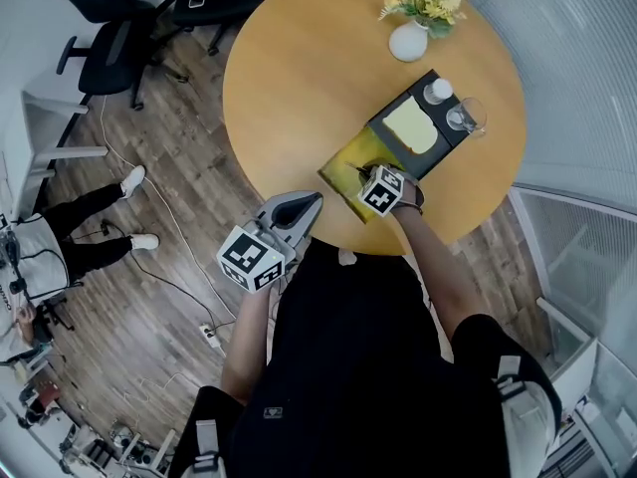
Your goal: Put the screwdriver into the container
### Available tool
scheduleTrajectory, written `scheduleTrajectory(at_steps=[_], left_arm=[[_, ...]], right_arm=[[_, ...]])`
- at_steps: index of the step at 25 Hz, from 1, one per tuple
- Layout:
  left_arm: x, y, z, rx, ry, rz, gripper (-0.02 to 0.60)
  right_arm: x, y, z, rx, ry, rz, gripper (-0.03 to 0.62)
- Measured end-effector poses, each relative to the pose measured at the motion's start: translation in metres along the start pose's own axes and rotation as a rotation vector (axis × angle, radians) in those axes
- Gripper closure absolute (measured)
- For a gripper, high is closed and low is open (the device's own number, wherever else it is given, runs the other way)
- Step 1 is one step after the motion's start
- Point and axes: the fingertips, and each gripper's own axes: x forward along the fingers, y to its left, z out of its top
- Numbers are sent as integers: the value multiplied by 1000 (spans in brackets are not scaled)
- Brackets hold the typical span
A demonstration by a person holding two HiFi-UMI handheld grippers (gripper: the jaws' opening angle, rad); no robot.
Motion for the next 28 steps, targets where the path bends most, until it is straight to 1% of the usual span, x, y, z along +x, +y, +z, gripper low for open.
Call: scheduleTrajectory(at_steps=[6, 11, 15, 17, 21, 24, 28], left_arm=[[0, 11, -1, 4, 20, -48, 577], [-4, 20, -3, 17, 42, -85, 577], [-5, 23, -5, 22, 51, -116, 577], [-4, 26, -7, 28, 61, -133, 577], [5, 28, -12, 52, 84, -167, 577], [15, 27, -10, 72, 98, -186, 577], [27, 25, -4, 90, 89, -202, 577]], right_arm=[[8, -10, -2, 44, 18, -53, 545], [7, -11, 1, 75, 24, -34, 542], [6, -13, 0, 115, 17, -46, 500], [6, -14, 2, 117, 14, -48, 499], [1, -18, 4, 139, -12, -62, 450], [-7, -14, 7, 168, -39, -55, 445], [-17, -13, 12, 159, -71, -78, 445]])
